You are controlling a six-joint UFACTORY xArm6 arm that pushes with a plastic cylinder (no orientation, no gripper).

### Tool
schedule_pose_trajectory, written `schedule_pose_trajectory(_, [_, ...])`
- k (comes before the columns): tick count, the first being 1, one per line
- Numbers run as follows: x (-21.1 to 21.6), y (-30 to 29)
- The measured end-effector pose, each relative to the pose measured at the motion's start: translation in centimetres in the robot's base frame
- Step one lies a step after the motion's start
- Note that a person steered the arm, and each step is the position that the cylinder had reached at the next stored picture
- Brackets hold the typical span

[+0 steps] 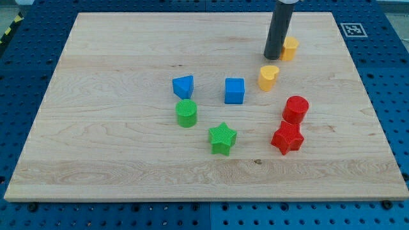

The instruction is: Move yellow heart to center right side

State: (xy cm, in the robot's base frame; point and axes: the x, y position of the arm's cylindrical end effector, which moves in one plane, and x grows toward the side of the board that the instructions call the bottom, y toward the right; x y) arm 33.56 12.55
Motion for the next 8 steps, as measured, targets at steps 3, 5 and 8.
schedule_pose_trajectory(3, [3.6,-8.2])
schedule_pose_trajectory(5, [6.3,-5.3])
schedule_pose_trajectory(8, [8.0,1.5])
